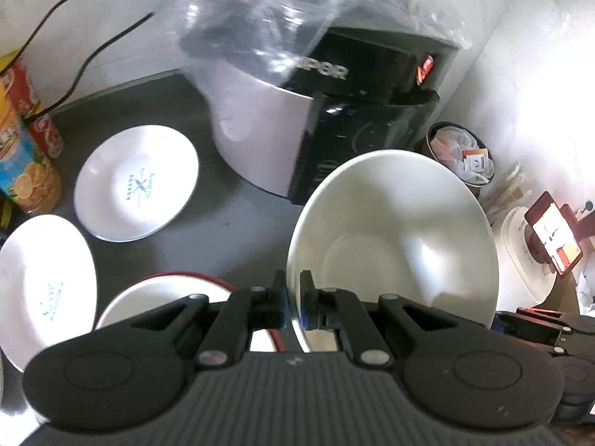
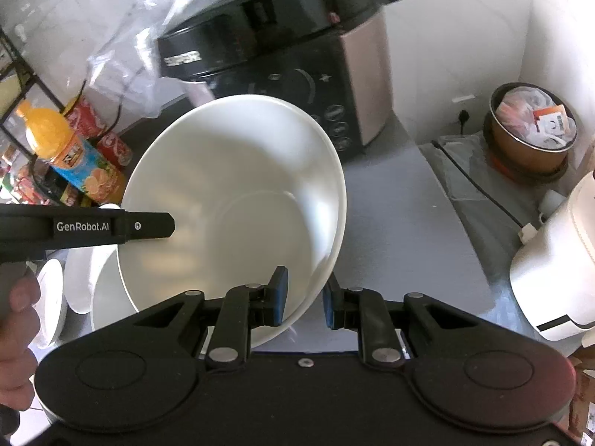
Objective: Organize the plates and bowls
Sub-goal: 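Carry the second cream bowl and lower it into the stacked bowls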
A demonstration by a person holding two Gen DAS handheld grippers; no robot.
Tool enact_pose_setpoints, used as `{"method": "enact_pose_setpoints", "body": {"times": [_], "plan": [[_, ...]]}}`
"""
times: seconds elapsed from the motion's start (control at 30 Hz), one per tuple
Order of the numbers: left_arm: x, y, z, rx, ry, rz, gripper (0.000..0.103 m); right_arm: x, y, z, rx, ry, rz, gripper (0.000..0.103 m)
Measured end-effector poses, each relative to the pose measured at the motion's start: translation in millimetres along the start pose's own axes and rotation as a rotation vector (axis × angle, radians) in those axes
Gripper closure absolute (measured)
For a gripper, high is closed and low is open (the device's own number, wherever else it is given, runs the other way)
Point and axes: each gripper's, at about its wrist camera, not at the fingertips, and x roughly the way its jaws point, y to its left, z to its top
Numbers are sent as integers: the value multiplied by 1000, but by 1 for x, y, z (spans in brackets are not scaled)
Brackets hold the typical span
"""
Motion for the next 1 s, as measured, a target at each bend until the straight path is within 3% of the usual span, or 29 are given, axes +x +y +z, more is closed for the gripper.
{"method": "enact_pose_setpoints", "body": {"times": [0.6,1.0], "plan": [[-42,74,-21,-97,-24,22,98,0,81,-7,-89,-3,21,83],[-47,111,-42,-155,7,49,98,13,119,-16,-133,32,37,83]]}}
